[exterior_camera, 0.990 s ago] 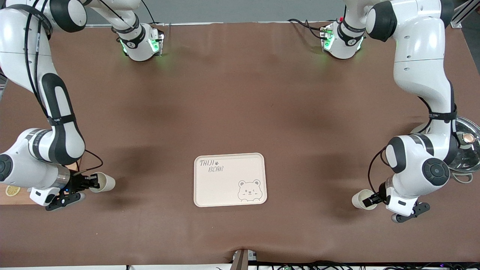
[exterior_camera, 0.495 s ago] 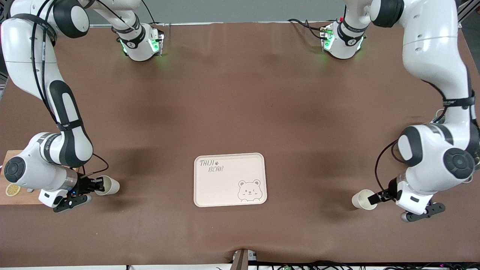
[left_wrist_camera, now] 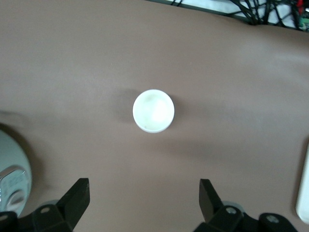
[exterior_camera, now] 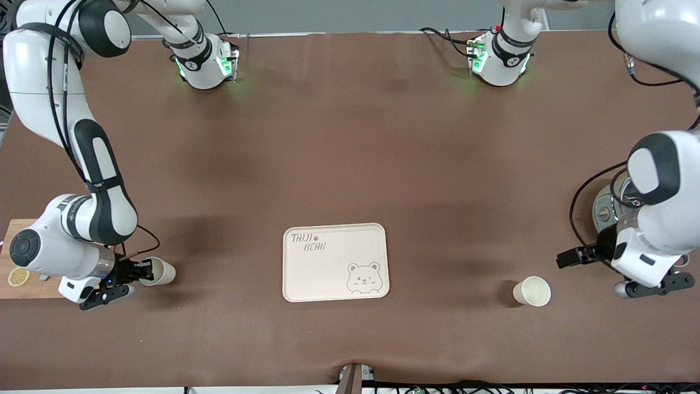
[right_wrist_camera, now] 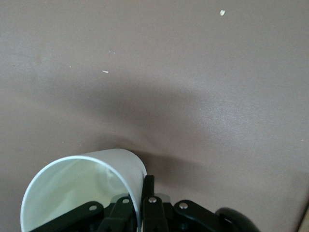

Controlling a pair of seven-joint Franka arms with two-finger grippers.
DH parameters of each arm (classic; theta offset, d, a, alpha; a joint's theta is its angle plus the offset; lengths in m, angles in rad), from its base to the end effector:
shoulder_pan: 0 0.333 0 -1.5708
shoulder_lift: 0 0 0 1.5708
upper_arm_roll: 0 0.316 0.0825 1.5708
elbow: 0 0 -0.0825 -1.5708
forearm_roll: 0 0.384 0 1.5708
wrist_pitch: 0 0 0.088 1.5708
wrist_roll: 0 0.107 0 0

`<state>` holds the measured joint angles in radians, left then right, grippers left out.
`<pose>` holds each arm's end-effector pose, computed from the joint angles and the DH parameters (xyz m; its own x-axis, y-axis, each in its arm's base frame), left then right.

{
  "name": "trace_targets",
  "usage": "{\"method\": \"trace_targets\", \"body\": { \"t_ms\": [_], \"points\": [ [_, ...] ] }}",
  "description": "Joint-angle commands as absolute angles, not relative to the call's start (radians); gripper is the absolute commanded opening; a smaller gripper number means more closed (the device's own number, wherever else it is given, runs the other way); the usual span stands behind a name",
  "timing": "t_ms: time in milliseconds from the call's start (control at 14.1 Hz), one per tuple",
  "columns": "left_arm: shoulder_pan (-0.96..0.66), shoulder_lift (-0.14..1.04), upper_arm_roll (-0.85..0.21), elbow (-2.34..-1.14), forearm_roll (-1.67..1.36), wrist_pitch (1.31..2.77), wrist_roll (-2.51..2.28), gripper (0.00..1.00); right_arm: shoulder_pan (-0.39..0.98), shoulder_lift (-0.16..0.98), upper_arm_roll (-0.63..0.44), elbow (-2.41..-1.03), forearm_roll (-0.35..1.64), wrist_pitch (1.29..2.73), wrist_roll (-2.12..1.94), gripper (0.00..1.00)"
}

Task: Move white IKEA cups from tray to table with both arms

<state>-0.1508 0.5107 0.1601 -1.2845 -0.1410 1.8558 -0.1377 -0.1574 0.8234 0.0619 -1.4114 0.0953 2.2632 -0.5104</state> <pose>0.7127 -0.0291 0.4653 0.9854 0.1604 0.0574 0.1564 -0.9853 0.0681 0.7284 -0.0763 0.2122 0.9427 0.3238 0.0799 0.3305 -0.9392 -0.0929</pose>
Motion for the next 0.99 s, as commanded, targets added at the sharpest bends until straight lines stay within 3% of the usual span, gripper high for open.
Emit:
{"method": "trace_targets", "body": {
  "t_ms": [0,141,636,919],
  "points": [
    [-0.149,0.428,0.155,-1.315,-0.14,1.783,-0.106,1.0,-0.158,0.827,0.067,-1.407,0.109,2.27,-0.525,0.41],
    [-0.152,0.387,0.155,-1.315,-0.14,1.728,-0.106,1.0,-0.158,0.827,0.067,-1.407,0.107,2.27,-0.526,1.0],
    [-0.173,0.226,0.15,-1.315,-0.101,1.536,-0.106,1.0,-0.166,0.816,0.069,-1.394,0.109,2.255,-0.543,1.0],
    [-0.172,0.122,0.118,-1.38,-0.035,1.502,-0.103,1.0,-0.153,0.795,0.069,-1.324,0.112,2.099,-0.502,1.0]
  ]
}}
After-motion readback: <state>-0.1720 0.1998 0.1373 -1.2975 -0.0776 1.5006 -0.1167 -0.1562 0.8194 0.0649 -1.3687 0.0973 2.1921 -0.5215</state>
